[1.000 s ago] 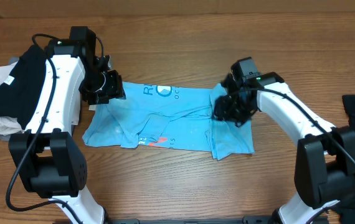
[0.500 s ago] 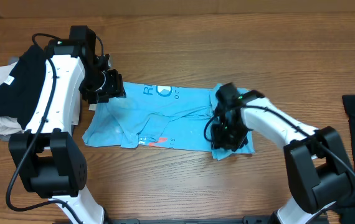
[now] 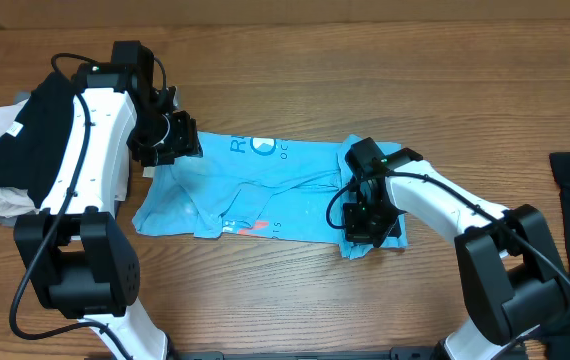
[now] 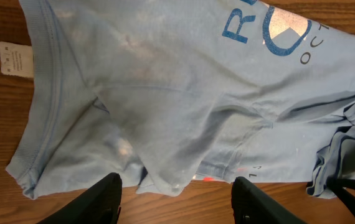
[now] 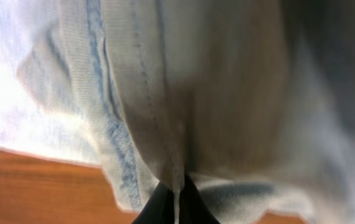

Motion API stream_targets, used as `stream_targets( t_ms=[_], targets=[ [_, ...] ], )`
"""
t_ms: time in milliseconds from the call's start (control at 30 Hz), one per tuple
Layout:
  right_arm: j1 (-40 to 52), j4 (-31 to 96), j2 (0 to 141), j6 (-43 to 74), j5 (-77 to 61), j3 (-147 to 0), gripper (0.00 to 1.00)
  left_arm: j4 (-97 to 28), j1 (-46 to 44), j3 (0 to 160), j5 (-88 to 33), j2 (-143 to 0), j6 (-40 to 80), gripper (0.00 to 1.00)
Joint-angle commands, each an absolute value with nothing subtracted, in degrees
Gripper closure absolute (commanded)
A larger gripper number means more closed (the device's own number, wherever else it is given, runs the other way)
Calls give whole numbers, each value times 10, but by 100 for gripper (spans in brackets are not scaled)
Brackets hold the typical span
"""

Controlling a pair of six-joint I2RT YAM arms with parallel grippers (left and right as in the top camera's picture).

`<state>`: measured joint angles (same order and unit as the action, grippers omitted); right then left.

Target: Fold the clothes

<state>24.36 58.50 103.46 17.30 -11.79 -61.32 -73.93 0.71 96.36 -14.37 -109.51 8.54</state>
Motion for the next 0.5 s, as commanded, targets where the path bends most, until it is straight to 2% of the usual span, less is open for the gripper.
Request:
stream_targets(
  t_ms=[0,467],
  targets=[
    [244,596,996,171,-130,-651,96,-738,3,965,-151,-1094,77,40],
    [244,536,989,179,-185,-663,96,-737,3,965,-151,-1094,77,39]
  ],
)
